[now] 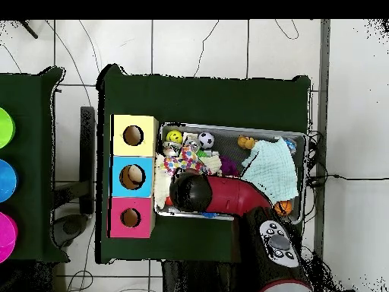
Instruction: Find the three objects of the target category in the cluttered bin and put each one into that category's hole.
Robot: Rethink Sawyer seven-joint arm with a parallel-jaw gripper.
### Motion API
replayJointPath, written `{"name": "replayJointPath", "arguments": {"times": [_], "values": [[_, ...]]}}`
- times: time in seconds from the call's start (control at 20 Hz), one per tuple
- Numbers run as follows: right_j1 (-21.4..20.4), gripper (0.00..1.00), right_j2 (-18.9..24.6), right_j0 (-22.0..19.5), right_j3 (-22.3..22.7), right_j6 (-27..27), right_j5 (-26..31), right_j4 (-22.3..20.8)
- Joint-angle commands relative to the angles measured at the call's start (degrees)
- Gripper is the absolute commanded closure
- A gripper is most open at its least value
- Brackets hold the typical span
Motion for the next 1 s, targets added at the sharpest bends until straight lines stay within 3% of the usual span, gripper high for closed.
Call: {"name": "replayJointPath", "arguments": {"times": [0.05, 0.25, 0.3, 1.0], "values": [[2.5, 0.0, 0.0, 0.7, -0.1, 2.5, -1.9, -4.3], [2.6, 0.0, 0.1, 0.5, -0.4, 2.6, -1.9, -5.2], [2.7, 1.0, 0.2, 0.5, -0.5, 2.8, -2.0, -5.5], [2.5, 1.0, 1.0, 0.0, -0.7, 3.5, -2.5, -6.1]]}}
